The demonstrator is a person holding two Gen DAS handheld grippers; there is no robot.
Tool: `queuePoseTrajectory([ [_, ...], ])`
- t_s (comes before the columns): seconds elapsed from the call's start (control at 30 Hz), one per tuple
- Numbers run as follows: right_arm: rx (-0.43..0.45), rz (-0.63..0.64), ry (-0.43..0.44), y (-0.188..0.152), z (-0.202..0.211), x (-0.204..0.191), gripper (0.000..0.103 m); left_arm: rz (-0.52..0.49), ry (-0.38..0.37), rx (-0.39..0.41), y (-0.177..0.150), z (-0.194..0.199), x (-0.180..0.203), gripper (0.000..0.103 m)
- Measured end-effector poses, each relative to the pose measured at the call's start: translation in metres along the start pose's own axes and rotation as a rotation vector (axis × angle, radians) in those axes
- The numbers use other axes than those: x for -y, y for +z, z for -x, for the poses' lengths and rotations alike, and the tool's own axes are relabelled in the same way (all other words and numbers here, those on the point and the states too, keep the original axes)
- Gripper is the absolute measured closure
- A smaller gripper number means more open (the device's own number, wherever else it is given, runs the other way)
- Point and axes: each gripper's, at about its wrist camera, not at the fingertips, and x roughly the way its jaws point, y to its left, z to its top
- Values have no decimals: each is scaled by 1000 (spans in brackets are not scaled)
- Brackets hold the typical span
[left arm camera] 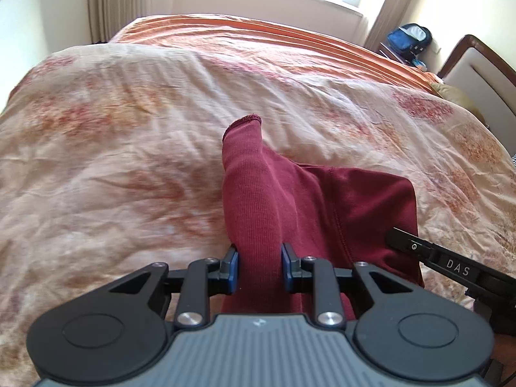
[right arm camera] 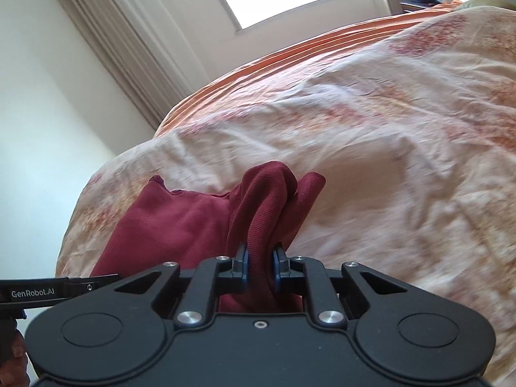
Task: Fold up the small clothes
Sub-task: 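Pinch the sweater edge with both tools to square the bundle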
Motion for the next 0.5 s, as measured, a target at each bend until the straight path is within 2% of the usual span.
queuePoseTrajectory([
  [0.27, -27, 56, 46, -19, -20, -71, 88, 43, 35, 9, -5, 26, -71, 75],
  [0.5, -79, 65, 55, -37, -34, -105, 88, 85, 50, -27, -20, 28, -116, 75],
])
